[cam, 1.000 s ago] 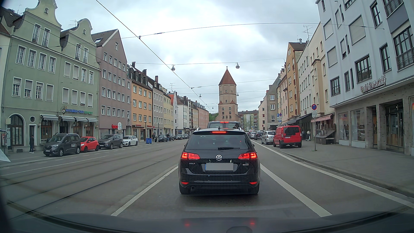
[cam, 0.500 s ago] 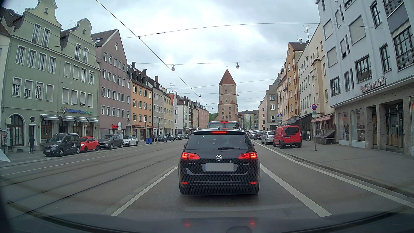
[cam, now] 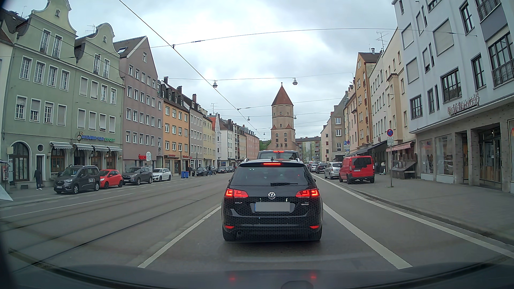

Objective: Follow the waypoints while adhering to traffic rules and regulations

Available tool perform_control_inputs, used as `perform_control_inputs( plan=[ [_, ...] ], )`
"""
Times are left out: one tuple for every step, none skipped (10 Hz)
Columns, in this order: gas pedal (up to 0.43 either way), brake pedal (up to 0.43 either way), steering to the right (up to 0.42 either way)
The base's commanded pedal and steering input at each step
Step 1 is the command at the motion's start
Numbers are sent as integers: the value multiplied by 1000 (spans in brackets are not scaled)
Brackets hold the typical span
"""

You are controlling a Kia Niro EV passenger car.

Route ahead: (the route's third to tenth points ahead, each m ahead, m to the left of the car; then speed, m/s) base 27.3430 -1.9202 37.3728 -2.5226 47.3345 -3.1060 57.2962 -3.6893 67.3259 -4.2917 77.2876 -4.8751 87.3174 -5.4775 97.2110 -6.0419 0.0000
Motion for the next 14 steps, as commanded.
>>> perform_control_inputs(
  plan=[
    [0,207,-4],
    [0,207,-4],
    [0,207,-4],
    [0,207,-4],
    [0,207,-4],
    [0,207,-4],
    [0,207,-4],
    [0,207,-4],
    [0,207,-4],
    [0,207,-4],
    [0,207,-4],
    [0,207,-4],
    [0,207,-4],
    [0,207,-4]
  ],
)
